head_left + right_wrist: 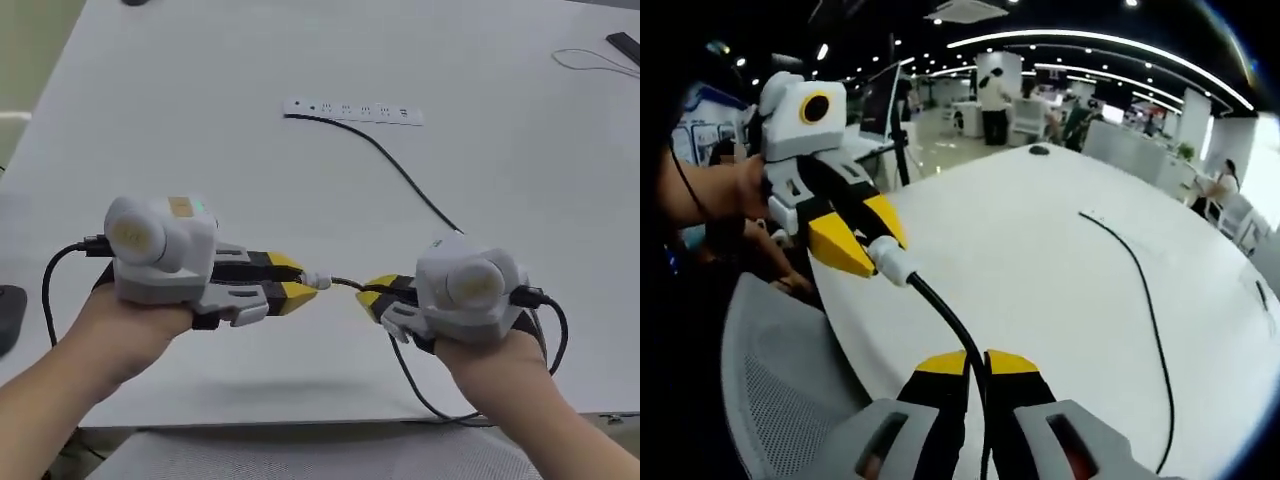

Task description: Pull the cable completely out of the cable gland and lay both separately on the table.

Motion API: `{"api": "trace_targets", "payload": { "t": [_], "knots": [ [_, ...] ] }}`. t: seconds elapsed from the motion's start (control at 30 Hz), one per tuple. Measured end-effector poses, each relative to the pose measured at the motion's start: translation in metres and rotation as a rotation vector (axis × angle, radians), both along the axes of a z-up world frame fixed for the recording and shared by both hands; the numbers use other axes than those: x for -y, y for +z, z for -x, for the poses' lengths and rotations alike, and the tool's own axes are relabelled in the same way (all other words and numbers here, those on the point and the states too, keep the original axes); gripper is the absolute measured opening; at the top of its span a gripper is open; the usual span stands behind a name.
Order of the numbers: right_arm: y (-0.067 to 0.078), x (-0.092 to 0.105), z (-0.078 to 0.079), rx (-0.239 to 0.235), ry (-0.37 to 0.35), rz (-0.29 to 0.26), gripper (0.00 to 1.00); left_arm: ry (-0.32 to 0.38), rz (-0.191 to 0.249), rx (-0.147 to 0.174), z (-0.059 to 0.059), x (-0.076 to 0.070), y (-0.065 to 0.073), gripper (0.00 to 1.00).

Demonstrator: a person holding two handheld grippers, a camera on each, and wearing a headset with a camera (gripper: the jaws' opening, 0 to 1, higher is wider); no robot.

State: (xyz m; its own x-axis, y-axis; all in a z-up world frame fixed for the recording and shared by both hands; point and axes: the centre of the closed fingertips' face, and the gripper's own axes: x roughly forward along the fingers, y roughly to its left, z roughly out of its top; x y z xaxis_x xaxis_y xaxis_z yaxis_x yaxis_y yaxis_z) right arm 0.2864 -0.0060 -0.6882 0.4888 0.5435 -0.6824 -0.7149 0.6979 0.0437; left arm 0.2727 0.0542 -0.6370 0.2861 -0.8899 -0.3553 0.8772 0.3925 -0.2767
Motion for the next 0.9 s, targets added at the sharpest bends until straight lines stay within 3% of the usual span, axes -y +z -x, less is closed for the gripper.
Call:
{"api": "trace_targets", "payload": {
  "t": [0.27, 0.47, 0.77, 0.9],
  "knots": [
    [-0.017, 0.022, -0.001, -0.093, -0.149, -0.07, 0.0, 0.001, 0.002, 0.004, -0.002, -0.001, 0.002, 0.15],
    [-0.035, 0.04, -0.001, -0.188, -0.287, -0.122, 0.0, 0.0, 0.002, 0.006, -0.003, -0.002, 0.002, 0.15],
    [-0.054, 0.049, 0.005, -0.279, -0.395, -0.169, 0.0, -0.002, 0.001, 0.006, -0.002, -0.002, 0.0, 0.15],
    [-0.055, 0.047, 0.005, -0.284, -0.408, -0.188, 0.01, -0.004, 0.001, 0.007, -0.003, -0.001, 0.0, 0.15]
  ]
}}
